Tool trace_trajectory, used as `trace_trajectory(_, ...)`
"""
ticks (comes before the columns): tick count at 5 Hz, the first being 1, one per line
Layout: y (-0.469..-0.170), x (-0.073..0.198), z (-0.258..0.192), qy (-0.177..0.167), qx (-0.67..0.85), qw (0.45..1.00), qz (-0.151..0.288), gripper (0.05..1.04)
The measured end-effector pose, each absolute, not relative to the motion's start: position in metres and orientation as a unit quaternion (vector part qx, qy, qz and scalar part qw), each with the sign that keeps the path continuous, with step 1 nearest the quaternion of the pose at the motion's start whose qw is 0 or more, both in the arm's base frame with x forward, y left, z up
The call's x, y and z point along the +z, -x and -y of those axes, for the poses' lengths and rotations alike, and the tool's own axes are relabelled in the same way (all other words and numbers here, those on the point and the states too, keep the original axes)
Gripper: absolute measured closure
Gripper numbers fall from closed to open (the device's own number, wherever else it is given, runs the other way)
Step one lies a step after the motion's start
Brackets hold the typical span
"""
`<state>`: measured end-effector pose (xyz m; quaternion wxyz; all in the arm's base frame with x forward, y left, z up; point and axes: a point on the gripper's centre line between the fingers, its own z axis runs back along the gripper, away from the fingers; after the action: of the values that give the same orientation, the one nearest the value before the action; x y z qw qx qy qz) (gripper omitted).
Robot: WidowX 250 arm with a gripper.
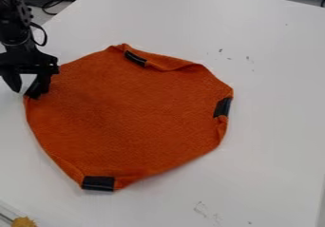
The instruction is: Fold the cloth from left to right
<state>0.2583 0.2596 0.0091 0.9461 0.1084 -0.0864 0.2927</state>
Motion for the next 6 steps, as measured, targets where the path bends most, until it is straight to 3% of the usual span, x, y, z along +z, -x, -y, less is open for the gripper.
trace_trajectory(1, -0.262, 0.006, -0.258, -0.105, 0.293, 0.945, 0.097, 0.650)
trace_trajectory(2, -0.265, 0.005, -0.254, -0.105, 0.290, 0.946, 0.098, 0.850)
trace_trajectory(3, -0.264, 0.010, -0.243, -0.119, 0.284, 0.947, 0.094, 0.973)
trace_trajectory(5, -0.270, 0.057, -0.191, -0.169, 0.260, 0.944, 0.117, 1.011)
trace_trajectory(6, -0.270, 0.067, -0.152, -0.173, 0.256, 0.942, 0.130, 1.011)
